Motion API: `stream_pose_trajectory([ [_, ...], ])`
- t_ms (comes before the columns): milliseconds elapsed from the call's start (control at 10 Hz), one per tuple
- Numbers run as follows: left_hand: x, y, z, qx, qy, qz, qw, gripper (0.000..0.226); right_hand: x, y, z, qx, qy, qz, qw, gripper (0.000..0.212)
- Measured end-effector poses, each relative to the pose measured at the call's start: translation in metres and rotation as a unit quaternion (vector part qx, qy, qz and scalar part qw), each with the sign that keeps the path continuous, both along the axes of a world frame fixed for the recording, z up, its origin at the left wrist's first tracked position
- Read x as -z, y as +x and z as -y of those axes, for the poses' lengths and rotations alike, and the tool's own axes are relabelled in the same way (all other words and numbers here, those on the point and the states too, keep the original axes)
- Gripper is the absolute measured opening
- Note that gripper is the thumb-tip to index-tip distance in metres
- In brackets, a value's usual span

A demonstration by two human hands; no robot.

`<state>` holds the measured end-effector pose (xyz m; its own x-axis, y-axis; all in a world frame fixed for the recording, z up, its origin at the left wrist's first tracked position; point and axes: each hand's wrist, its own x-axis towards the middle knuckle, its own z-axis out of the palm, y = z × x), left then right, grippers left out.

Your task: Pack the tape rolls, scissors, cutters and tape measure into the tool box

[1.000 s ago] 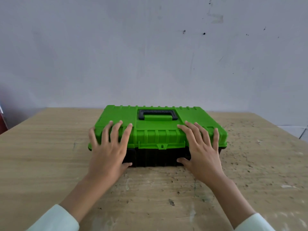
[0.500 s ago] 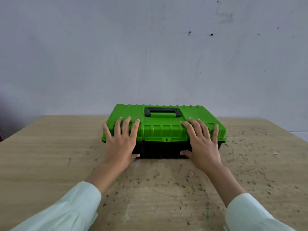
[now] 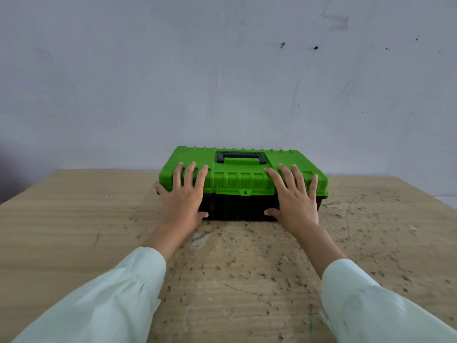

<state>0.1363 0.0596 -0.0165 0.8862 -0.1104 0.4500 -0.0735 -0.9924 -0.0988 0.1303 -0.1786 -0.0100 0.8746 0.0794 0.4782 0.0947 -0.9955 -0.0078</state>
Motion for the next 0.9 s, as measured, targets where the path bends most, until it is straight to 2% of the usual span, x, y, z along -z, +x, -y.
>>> stream_pose_trajectory([
  [500,-0.003,0.067,0.005,0.002,-0.009,-0.020,1.000,0.111,-0.001,0.064,-0.002,0.018,0.005,-0.017,1.000,0.099],
  [700,0.005,0.061,0.012,-0.007,-0.021,-0.007,1.000,0.110,-0.005,0.063,-0.005,0.022,0.023,-0.046,0.998,0.103],
  [800,0.003,0.045,0.012,0.011,-0.055,-0.031,0.998,0.109,-0.011,0.052,-0.015,0.008,0.082,-0.085,0.993,0.108],
  [900,-0.014,0.021,0.008,0.058,-0.106,-0.051,0.991,0.096,-0.017,0.027,-0.016,-0.044,0.163,-0.095,0.981,0.104],
])
